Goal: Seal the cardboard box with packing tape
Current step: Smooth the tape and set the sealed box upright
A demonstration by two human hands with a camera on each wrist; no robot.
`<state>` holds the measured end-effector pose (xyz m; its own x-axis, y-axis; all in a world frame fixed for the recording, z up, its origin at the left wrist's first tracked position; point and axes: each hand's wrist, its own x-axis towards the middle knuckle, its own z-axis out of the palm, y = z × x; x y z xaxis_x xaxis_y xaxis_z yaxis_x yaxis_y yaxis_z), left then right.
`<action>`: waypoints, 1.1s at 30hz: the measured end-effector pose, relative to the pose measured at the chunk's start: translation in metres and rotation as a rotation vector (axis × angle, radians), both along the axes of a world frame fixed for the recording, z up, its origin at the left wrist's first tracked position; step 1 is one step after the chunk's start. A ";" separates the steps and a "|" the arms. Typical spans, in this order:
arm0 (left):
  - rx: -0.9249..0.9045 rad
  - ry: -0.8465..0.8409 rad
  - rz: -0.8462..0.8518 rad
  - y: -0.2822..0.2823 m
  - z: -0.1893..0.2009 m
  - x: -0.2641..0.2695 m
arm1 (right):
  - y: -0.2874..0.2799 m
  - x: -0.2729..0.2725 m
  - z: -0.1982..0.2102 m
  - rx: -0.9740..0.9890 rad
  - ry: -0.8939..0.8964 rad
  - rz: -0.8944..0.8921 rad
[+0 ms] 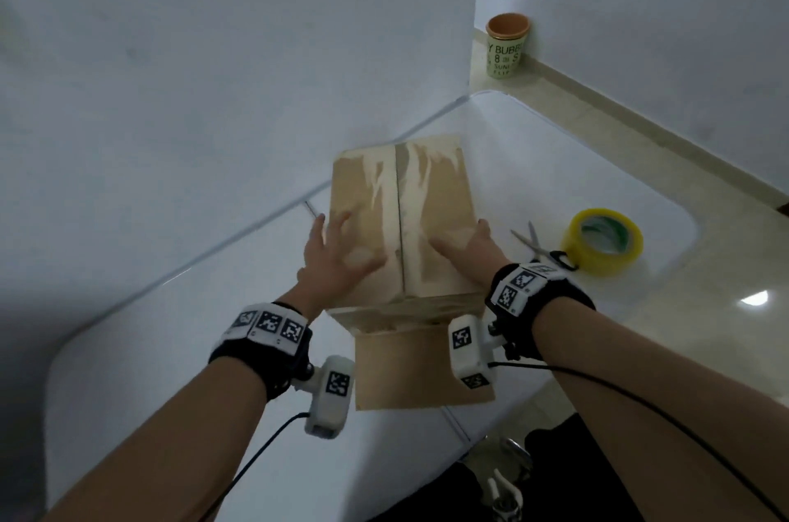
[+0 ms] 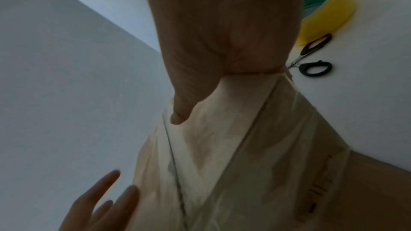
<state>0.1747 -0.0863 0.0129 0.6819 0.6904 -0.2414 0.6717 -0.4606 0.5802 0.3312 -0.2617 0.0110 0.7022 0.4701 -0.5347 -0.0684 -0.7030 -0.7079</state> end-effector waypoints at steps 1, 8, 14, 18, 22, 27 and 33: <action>0.024 0.063 -0.073 -0.007 -0.007 -0.001 | 0.000 -0.004 -0.003 0.006 -0.013 -0.011; 0.150 0.119 -0.218 -0.009 -0.044 -0.008 | -0.017 -0.026 -0.016 -0.070 -0.240 0.233; 0.096 -0.158 -0.062 -0.015 -0.037 -0.017 | -0.024 -0.029 -0.022 -0.055 -0.292 0.263; -0.291 -0.293 0.173 -0.015 -0.011 -0.021 | -0.023 -0.028 -0.021 -0.052 -0.280 0.232; -0.435 -0.287 0.412 -0.008 0.004 -0.045 | -0.025 -0.035 -0.020 -0.053 -0.222 0.095; -0.688 -0.237 0.525 -0.028 -0.015 -0.048 | -0.024 -0.043 -0.022 -0.074 -0.091 -0.093; -0.801 -0.343 0.621 -0.036 -0.012 -0.030 | -0.027 -0.040 -0.022 -0.066 -0.081 -0.094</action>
